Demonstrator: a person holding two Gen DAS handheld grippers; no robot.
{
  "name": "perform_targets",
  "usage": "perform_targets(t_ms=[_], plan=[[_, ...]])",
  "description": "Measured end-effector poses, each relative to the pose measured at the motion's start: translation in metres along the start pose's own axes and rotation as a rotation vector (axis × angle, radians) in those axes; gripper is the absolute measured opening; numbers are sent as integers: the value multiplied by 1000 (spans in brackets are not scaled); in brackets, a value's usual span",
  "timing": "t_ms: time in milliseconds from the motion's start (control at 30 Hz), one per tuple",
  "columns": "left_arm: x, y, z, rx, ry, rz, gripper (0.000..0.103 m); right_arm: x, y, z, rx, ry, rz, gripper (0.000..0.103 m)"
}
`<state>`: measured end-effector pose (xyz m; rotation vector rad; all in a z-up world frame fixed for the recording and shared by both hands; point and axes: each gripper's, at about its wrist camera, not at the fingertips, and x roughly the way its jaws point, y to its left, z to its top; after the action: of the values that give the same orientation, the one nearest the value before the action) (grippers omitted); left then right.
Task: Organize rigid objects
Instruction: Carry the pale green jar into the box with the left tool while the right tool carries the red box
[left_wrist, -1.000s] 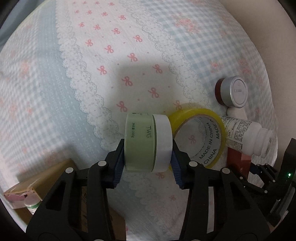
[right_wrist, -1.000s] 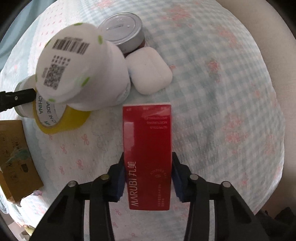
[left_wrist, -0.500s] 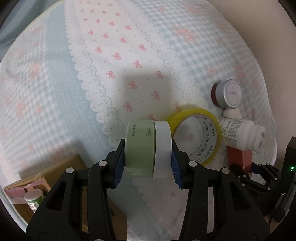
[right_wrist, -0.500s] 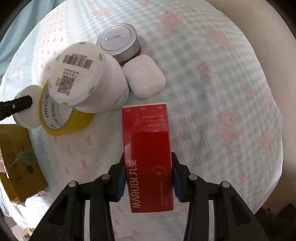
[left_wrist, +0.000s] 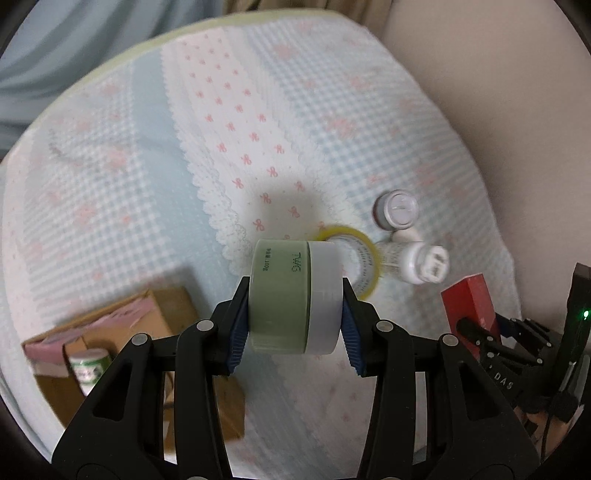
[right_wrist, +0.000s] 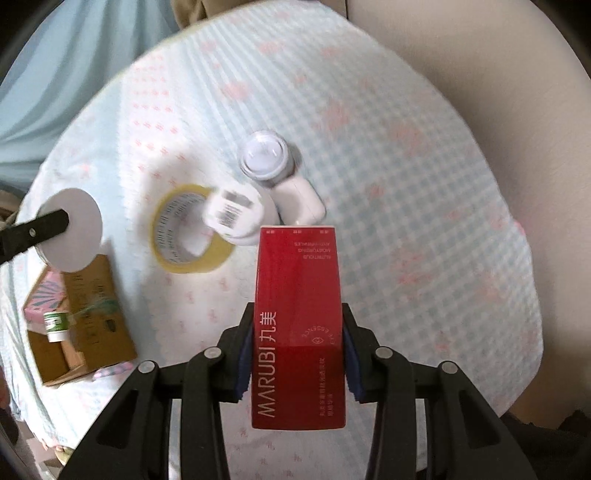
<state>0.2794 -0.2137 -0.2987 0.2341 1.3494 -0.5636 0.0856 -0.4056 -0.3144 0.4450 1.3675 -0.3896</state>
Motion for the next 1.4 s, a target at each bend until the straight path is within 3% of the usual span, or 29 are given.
perform_targets(t_ms=[433, 567, 800, 1100, 1400], plan=[[-147, 39, -67, -199, -180, 0, 40, -123, 65, -17, -195, -175, 163, 37], [-186, 67, -92, -250, -231, 42, 40, -140, 99, -22, -276, -203, 226, 37], [-222, 132, -134, -314, -272, 65, 40, -159, 173, -42, -372, -228, 291, 37], [-209, 228, -185, -313, -213, 60, 40, -128, 278, -72, -354, -143, 330, 37], [-142, 304, -205, -300, -111, 50, 40, -56, 353, -75, -309, -40, 267, 37]])
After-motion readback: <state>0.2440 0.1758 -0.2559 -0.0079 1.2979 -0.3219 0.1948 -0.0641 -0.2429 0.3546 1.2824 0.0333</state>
